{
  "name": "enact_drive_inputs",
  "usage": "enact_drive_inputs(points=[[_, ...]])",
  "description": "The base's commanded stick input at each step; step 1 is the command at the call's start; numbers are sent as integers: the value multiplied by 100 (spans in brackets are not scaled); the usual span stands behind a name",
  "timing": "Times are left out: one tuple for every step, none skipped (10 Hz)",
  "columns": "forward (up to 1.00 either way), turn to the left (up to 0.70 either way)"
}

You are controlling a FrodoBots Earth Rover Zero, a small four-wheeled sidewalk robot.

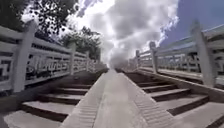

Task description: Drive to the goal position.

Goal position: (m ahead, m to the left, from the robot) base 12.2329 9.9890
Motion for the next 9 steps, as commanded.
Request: enact_drive_inputs(points=[[70, 0], [70, 0], [70, 0], [70, 0], [70, 0], [70, 0], [70, 0], [70, 0], [70, 0]])
